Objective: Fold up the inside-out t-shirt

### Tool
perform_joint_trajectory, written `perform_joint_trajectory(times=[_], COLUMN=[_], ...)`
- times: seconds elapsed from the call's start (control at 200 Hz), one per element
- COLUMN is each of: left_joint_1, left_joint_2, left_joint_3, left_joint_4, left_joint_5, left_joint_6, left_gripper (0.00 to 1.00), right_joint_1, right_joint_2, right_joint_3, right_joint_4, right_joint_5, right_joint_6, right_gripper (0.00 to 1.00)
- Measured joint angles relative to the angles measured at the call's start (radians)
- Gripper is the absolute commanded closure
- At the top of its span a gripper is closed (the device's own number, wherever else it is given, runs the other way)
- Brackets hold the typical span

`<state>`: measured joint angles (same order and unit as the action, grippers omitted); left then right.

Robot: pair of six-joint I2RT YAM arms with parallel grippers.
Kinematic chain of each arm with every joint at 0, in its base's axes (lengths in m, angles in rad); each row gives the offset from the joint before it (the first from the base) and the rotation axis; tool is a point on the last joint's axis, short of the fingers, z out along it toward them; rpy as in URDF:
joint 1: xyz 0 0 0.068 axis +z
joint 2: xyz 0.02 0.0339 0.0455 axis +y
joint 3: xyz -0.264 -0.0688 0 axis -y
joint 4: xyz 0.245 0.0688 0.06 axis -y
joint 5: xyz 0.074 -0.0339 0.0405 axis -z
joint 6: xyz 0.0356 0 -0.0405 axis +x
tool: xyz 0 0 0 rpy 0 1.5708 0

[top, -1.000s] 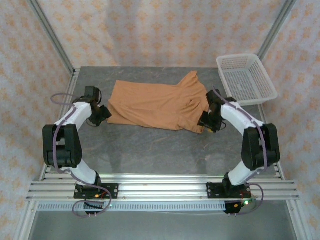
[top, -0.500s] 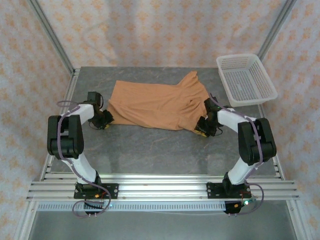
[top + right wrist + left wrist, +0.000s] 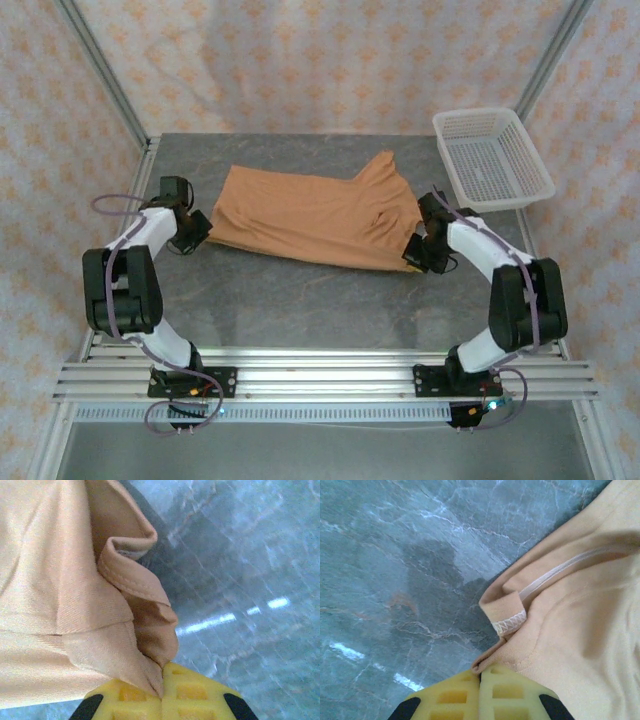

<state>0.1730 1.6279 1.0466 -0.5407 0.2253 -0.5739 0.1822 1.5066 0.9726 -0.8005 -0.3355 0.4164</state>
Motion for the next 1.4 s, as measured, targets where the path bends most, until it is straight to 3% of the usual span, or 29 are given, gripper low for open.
perform_joint_trajectory(times=[0.31,0.355,0.415,0.465,0.505,0.55,0.676,0.856,0.976,1.151,1.401], left_joint_1=[-0.01,-0.019,-0.034,-0.044,-0.049,-0.049,-0.064,-0.202,-0.288,-0.35,-0.363], left_joint_2=[-0.145,-0.175,-0.209,-0.234,-0.248,-0.261,-0.291,-0.325,-0.29,-0.19,-0.154], left_joint_3=[-0.187,-0.213,-0.233,-0.238,-0.238,-0.238,-0.221,-0.112,-0.056,-0.051,-0.053], left_joint_4=[-0.003,-0.005,-0.009,-0.012,-0.013,-0.015,-0.049,-0.075,-0.06,-0.039,-0.019], left_joint_5=[0.025,0.029,0.029,0.029,0.028,0.027,-0.02,-0.113,-0.127,-0.129,-0.129], left_joint_6=[-0.009,-0.013,-0.016,-0.019,-0.02,-0.02,-0.02,-0.024,-0.038,-0.058,-0.059], left_gripper=[1.0,1.0,0.82,0.55,0.42,0.37,0.4,0.49,0.56,0.58,0.61], right_joint_1=[0.0,0.0,0.0,0.0,0.0,0.003,0.026,0.105,0.156,0.177,0.177], right_joint_2=[-0.061,-0.058,-0.056,-0.058,-0.06,-0.066,-0.102,-0.095,0.05,0.311,0.448], right_joint_3=[-0.1,-0.121,-0.134,-0.132,-0.126,-0.111,0.001,0.21,0.328,0.448,0.529], right_joint_4=[-0.067,-0.068,-0.069,-0.072,-0.079,-0.092,-0.153,-0.116,-0.064,-0.01,0.011], right_joint_5=[-0.029,-0.036,-0.047,-0.052,-0.053,-0.05,-0.003,0.062,0.093,0.134,0.138], right_joint_6=[-0.028,-0.027,-0.024,-0.018,-0.02,-0.015,0.003,0.047,0.056,0.034,-0.007], right_gripper=[1.0,0.92,0.73,0.58,0.56,0.55,0.64,0.75,0.79,0.79,0.78])
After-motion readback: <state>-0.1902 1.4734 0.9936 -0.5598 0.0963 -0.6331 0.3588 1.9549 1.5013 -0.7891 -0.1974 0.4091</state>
